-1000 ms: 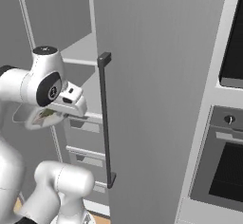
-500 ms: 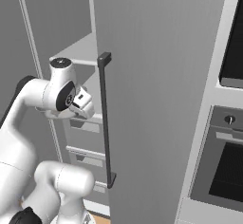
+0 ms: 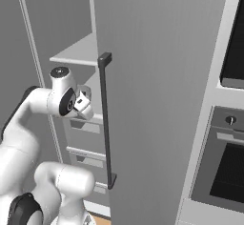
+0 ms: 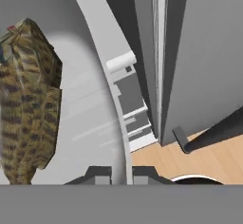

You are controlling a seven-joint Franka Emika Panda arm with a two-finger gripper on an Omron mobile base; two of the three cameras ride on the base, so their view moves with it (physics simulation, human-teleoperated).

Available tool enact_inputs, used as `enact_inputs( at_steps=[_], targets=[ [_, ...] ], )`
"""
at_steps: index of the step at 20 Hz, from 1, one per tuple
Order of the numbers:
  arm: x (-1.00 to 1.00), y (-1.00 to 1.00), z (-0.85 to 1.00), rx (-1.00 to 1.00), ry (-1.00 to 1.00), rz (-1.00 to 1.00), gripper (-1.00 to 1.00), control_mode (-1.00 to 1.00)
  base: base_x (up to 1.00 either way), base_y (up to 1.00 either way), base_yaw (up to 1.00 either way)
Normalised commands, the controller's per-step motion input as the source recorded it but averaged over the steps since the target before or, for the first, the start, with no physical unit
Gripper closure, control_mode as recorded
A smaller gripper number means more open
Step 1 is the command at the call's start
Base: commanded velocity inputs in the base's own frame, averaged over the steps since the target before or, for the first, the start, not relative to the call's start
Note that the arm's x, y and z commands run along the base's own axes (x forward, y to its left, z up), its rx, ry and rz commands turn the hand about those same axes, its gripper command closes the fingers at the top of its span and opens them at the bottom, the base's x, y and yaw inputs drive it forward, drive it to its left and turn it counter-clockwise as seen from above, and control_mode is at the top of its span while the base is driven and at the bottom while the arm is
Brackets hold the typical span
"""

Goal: Take the meat container that has the fish and place it on the second highest rack of the freezer. Then take the vegetable container that has the carrot and eggplant and place it on the highest rack of the freezer.

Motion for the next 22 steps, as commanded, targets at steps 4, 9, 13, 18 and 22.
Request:
enact_inputs(
  at_steps=[4, 9, 13, 18, 22],
  targets=[
    [0.62, 0.0, -0.17, 0.0, 0.0, -0.08, 1.0, -1.0, 0.0, 0.0, 0.0],
    [0.58, 0.16, -0.16, 0.0, 0.0, -0.04, 1.0, -1.0, 0.0, 0.0, 0.0],
    [0.37, 0.28, -0.01, -0.03, 0.0, -0.02, 1.0, -1.0, 0.0, 0.0, 0.0],
    [0.31, 0.06, -0.02, -0.01, 0.01, -0.04, 1.0, -1.0, 0.0, 0.0, 0.0],
    [0.48, 0.0, -0.42, 0.0, 0.0, -0.06, 1.0, -1.0, 0.0, 0.0, 0.0]
  ],
)
